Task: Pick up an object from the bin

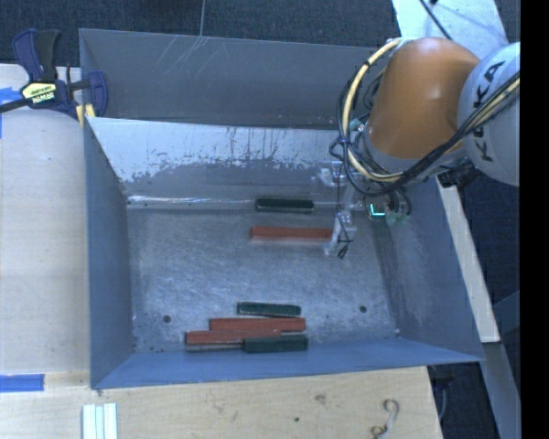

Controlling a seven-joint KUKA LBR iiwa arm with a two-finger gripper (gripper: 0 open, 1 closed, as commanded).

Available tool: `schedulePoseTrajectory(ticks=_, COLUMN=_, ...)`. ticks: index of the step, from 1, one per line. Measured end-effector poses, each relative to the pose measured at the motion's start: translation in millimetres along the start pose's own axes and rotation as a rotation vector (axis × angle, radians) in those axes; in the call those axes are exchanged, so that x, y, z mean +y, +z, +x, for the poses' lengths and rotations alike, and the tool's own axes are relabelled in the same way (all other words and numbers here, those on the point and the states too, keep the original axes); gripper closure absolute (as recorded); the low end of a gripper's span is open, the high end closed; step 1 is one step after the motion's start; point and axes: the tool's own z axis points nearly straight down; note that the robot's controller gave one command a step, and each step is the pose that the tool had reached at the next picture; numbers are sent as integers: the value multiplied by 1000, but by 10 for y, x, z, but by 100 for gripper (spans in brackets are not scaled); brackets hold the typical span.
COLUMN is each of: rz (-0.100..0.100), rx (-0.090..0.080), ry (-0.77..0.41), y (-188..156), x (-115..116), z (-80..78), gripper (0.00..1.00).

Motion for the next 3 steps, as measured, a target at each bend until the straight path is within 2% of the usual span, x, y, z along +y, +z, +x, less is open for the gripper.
schedulePoseTrajectory(ticks=1, rz=0, rx=9, ry=114, y=1132, x=41, z=-346, gripper=0)
schedulePoseTrajectory(ticks=2, rz=0, rx=3, ry=-62, y=824, x=244, z=-187, gripper=0)
schedulePoseTrajectory(ticks=3, rz=-1, rx=-3, ry=-207, y=824, x=358, z=-239, gripper=0)
